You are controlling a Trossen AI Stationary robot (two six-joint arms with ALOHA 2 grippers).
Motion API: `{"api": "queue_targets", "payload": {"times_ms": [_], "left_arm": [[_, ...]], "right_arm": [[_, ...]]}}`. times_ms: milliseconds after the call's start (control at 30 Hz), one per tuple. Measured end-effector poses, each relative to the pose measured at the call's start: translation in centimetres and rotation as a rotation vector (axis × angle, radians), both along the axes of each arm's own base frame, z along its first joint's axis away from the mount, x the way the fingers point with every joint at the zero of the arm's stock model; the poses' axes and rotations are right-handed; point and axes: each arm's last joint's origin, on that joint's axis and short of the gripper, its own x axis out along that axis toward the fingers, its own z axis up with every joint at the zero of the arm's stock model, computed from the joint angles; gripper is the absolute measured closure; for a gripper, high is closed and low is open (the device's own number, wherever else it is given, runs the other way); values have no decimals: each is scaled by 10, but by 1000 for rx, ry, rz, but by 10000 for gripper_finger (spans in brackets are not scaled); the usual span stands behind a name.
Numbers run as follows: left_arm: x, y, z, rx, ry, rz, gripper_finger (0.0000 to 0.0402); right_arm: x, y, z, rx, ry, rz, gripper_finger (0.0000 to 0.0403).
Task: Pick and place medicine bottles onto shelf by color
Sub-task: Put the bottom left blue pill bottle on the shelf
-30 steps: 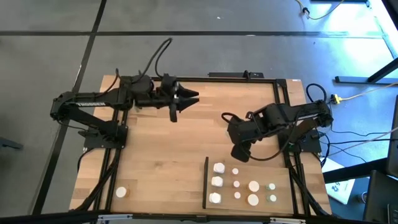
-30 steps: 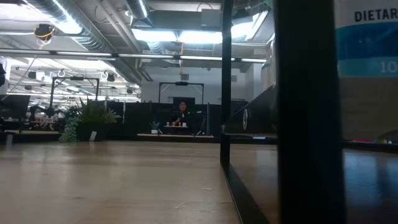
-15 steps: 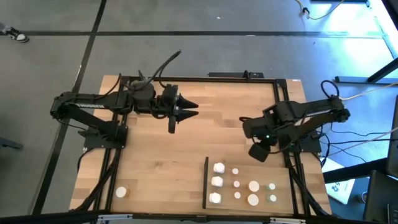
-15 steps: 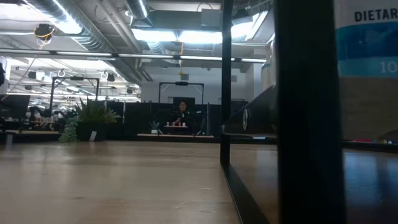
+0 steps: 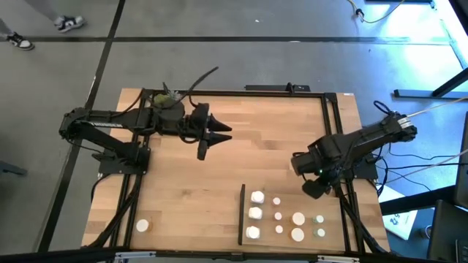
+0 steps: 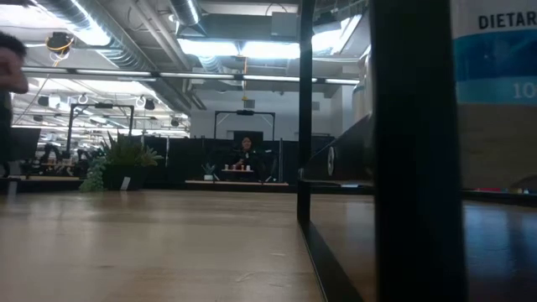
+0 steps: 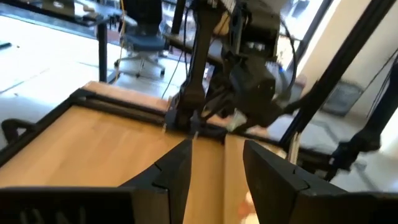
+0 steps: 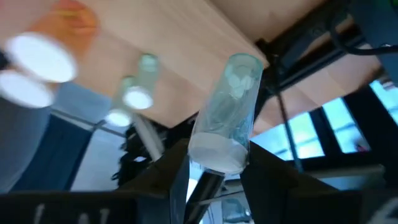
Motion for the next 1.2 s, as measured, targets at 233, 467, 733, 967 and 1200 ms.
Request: {"api": "queue_targets", "payload": {"times_ms": [233, 467, 733, 967, 1200], "left_arm": [[-1, -4, -5, 61, 48, -25, 264], [-1, -4, -4, 61, 47, -22, 264], [-1, -3, -4, 61, 46, -20, 264], [-1, -3, -4, 61, 43, -19, 264], [-1, -3, -4, 61, 44, -20, 264]], "right_arm": [[4, 8, -21, 67, -41, 14, 273], [2, 15, -40, 61, -41, 9, 273], [6, 18, -62, 81, -80, -3, 273], [1, 24, -73, 104, -34, 25, 273], [3, 33, -73, 130, -85, 34, 273]]}}
